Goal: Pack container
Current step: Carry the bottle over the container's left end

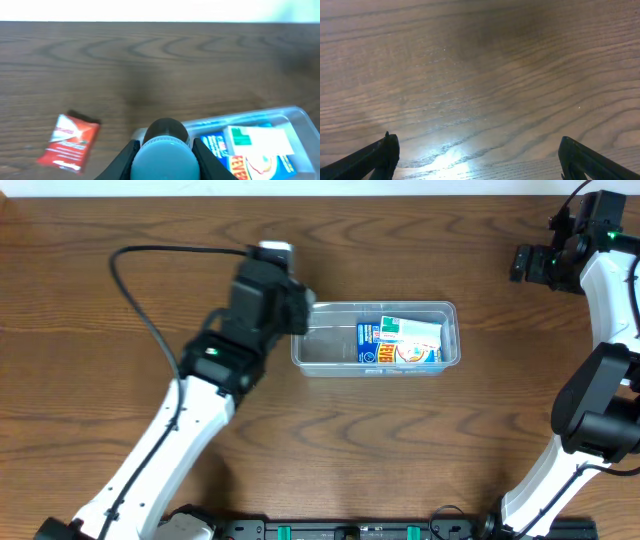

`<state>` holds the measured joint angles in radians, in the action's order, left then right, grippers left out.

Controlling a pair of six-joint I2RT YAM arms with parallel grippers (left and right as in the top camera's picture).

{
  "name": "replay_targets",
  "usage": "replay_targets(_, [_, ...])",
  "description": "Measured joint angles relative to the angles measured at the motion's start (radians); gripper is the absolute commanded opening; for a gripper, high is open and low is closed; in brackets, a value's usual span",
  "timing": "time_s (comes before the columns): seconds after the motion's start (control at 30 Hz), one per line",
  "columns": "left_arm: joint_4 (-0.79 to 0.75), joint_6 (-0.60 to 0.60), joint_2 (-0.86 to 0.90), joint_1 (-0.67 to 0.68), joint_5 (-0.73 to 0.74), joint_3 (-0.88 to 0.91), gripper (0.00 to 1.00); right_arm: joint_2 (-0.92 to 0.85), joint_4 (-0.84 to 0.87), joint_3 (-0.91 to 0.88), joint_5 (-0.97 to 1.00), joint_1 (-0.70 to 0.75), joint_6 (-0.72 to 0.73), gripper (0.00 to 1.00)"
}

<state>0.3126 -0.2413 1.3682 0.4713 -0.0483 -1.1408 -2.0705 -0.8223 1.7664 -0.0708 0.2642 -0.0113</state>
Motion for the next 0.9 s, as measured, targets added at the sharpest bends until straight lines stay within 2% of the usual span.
replay_targets(0.23, [-0.002, -0.021, 0.098, 0.124, -0.121, 0.0, 0.24, 0.0, 0.0, 0.0, 0.0, 0.0, 0.0, 0.99])
replay_targets(0.4, [0.0, -0.04, 0.17, 0.132, -0.162, 0.0, 0.23, 0.0, 0.0, 0.0, 0.0, 0.0, 0.0, 0.99])
replay_targets(0.9, [0.028, -0.103, 0.234, 0.131, -0.258, 0.0, 0.23, 0.0, 0.0, 0.0, 0.0, 0.0, 0.0, 0.99])
